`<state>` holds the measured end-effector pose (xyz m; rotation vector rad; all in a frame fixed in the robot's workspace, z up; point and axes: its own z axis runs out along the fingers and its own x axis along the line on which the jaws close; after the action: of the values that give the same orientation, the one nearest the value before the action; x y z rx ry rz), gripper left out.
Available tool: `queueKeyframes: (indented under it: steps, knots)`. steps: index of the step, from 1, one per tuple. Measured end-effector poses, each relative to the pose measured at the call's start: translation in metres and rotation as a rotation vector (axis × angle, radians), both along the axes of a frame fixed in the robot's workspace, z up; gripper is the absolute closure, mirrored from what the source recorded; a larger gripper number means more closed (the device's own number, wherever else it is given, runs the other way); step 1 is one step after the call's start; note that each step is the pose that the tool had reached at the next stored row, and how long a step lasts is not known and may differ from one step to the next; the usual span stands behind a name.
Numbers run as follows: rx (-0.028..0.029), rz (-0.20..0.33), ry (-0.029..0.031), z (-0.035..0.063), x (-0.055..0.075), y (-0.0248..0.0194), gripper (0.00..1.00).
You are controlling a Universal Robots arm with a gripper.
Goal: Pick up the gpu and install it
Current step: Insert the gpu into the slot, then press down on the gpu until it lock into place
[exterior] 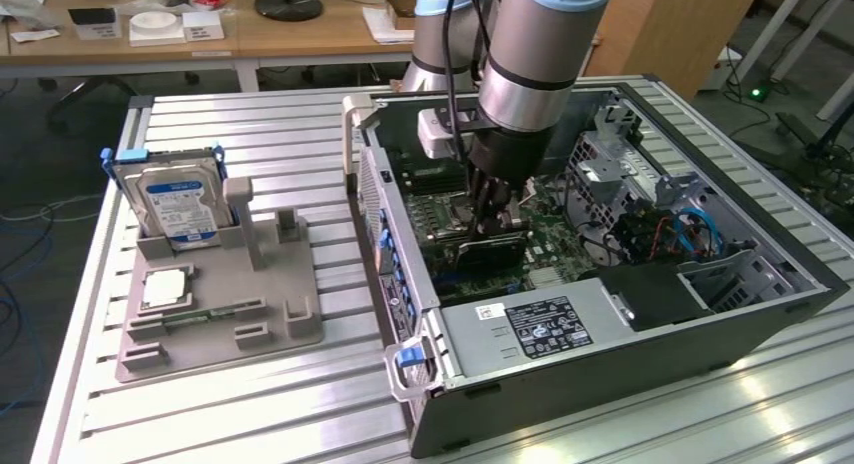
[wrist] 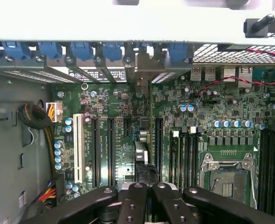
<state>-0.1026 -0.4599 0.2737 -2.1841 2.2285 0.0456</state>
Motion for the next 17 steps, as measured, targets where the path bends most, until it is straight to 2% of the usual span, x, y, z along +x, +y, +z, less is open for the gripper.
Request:
queueKeyframes:
  steps: [17]
  knots:
    - [0.0000,0.000,0.0000,0.0000,-0.0004,0.0000,0.90]
